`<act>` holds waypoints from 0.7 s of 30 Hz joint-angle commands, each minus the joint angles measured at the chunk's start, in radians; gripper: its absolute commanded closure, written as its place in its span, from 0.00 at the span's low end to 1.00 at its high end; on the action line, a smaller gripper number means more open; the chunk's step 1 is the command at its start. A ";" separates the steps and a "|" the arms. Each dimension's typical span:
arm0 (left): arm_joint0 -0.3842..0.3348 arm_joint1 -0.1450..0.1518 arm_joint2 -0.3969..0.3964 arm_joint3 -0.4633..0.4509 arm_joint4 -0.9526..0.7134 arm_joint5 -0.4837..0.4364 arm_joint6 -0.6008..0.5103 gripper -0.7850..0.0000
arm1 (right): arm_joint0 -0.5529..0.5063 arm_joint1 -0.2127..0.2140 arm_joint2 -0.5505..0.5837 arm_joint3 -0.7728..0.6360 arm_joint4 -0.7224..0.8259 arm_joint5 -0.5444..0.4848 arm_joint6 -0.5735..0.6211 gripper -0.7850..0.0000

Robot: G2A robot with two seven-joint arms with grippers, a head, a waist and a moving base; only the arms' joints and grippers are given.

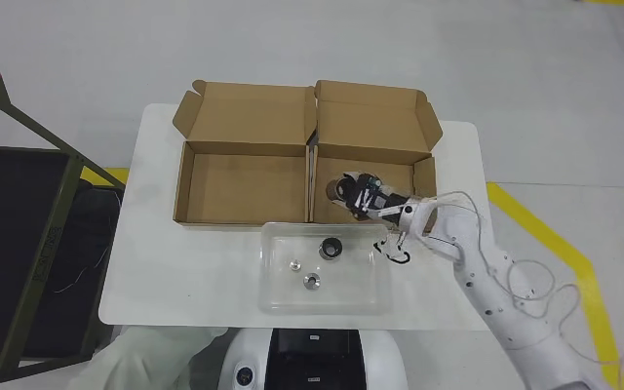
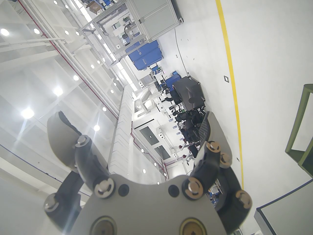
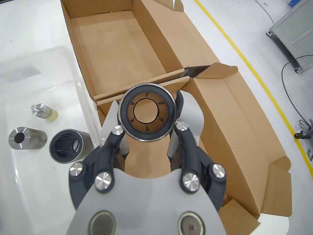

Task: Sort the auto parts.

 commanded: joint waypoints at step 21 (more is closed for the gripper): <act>0.000 0.000 0.000 0.000 0.000 0.000 0.000 0.00 | 0.236 -0.077 -0.185 0.300 0.087 -0.011 0.153 1.00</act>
